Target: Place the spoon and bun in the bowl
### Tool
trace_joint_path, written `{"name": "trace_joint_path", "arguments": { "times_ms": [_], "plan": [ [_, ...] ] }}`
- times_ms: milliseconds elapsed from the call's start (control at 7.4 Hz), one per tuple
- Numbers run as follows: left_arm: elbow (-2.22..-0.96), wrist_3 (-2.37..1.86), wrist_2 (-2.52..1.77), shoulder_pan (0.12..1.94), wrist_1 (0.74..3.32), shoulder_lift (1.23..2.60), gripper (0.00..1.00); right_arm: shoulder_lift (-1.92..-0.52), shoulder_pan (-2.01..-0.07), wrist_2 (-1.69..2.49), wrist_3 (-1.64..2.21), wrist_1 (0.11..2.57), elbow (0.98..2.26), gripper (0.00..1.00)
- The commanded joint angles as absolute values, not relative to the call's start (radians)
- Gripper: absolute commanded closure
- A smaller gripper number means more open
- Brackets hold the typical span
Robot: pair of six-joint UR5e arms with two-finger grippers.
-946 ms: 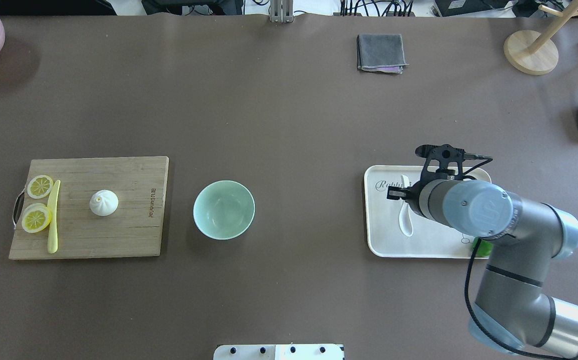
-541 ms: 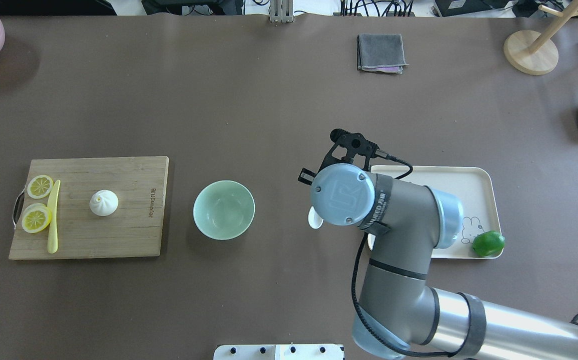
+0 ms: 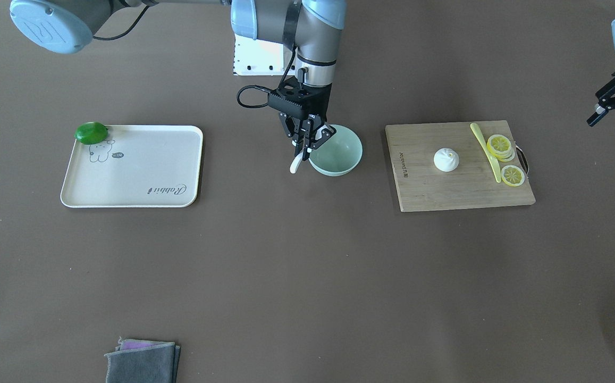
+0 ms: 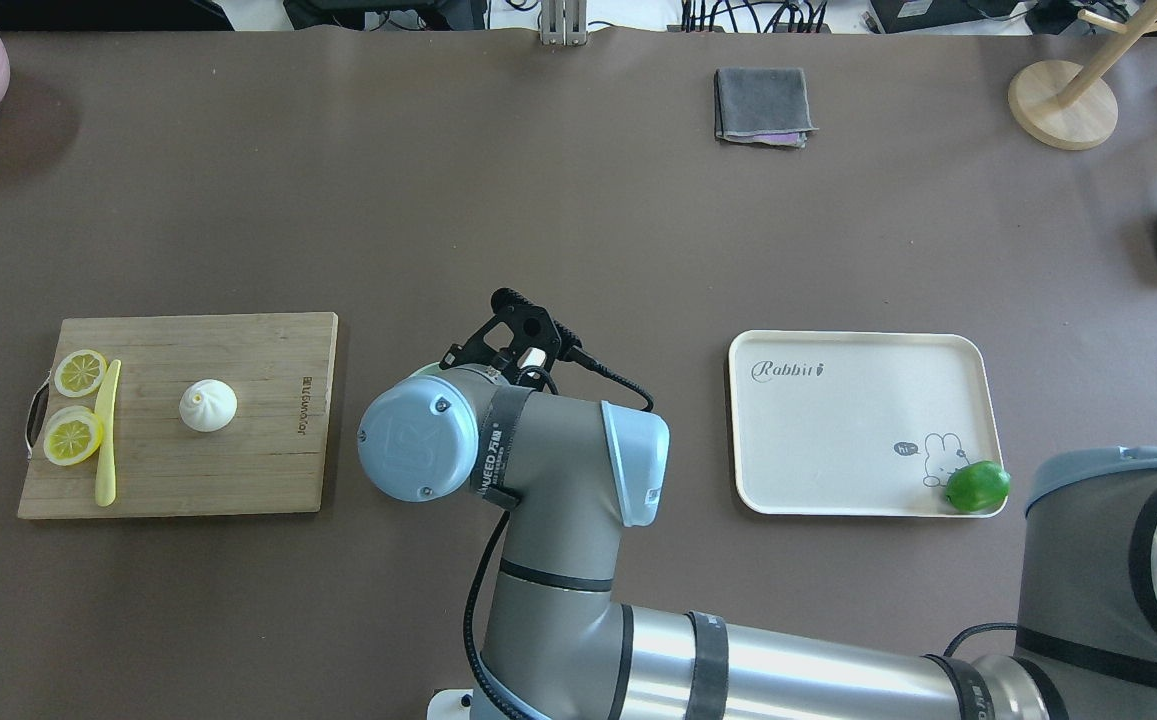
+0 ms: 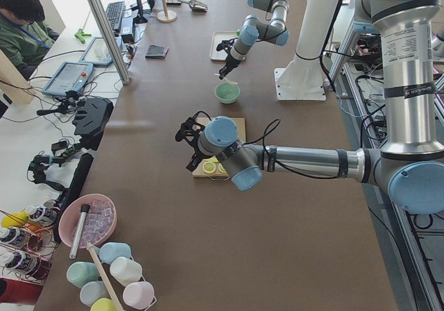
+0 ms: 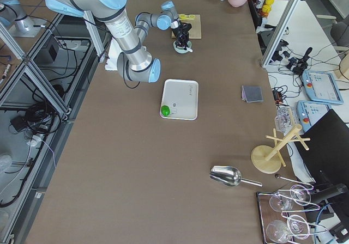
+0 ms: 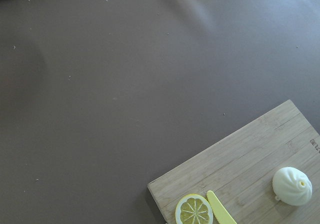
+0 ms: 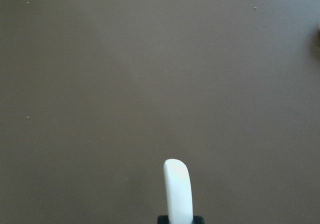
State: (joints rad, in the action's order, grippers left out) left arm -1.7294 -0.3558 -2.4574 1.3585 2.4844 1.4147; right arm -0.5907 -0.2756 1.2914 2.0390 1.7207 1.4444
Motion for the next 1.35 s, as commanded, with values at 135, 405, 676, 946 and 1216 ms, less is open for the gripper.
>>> {"name": "trace_joint_path", "arguments": {
  "times_ms": [135,405,676,946,1216],
  "plan": [
    [-1.729,-0.357,-2.457,1.356,2.484,1.416,0.01,-0.534,-0.236,1.224,2.103,1.720,1.364,1.00],
    [-1.729,-0.360,-2.457,1.353,2.484,1.425,0.01,-0.520,-0.236,1.195,2.066,1.745,1.376,0.00],
    [-1.738,-0.463,-2.456,1.304,2.490,1.468,0.01,-0.540,-0.290,1.212,1.963,1.753,1.466,0.00],
    [-1.770,-0.516,-2.358,1.191,2.496,1.506,0.01,-0.673,-0.418,1.367,1.765,1.747,1.663,0.00],
    [-1.810,-0.615,-2.129,0.983,2.494,1.529,0.01,-0.852,-0.596,1.587,1.473,1.736,1.846,0.00]
  ]
}}
